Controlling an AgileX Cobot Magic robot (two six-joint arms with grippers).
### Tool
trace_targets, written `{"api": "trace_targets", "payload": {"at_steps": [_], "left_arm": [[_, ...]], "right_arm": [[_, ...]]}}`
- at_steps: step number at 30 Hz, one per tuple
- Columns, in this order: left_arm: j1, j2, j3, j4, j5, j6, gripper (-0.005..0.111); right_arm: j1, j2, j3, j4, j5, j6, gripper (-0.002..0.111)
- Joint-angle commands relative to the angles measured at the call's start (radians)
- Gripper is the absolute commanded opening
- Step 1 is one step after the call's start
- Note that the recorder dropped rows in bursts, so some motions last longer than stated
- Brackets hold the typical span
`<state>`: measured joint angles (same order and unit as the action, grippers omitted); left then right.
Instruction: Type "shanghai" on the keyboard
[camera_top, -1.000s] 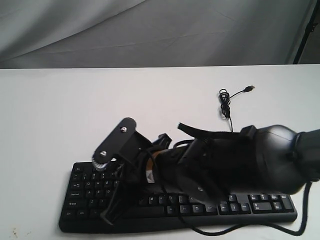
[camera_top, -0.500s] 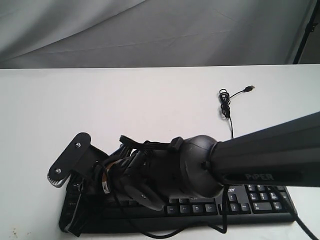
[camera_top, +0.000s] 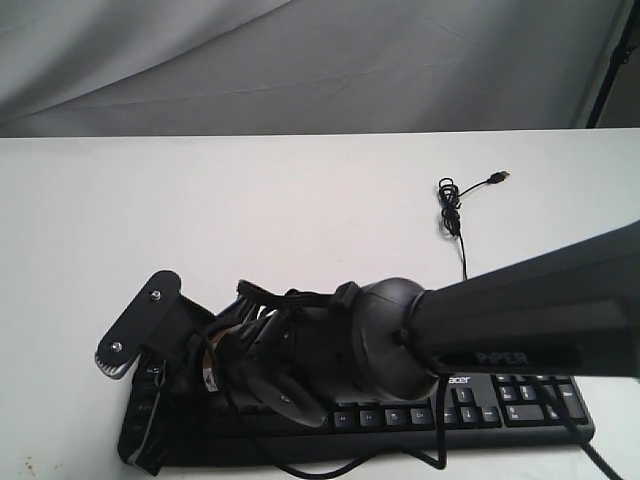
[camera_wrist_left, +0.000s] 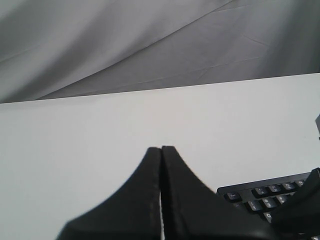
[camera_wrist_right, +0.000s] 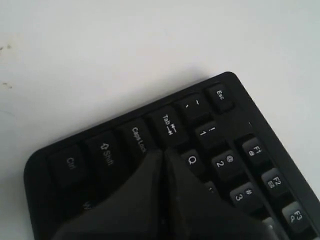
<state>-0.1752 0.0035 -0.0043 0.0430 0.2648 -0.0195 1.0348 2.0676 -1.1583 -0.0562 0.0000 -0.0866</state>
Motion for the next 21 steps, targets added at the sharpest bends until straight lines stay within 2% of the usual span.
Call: {"api": "trace_targets", "payload": {"at_steps": [1, 21], "left_arm": [[-0.004, -0.003, 0.004, 0.005, -0.006, -0.003, 0.000], [-0.004, -0.003, 0.004, 0.005, -0.006, -0.003, 0.000]], "right_arm": [[-0.012, -0.001, -0.007, -0.003, -0.017, -0.010, 0.000], [-0.015, 0.031, -0.007, -0.003, -0.015, -0.010, 0.000]]}}
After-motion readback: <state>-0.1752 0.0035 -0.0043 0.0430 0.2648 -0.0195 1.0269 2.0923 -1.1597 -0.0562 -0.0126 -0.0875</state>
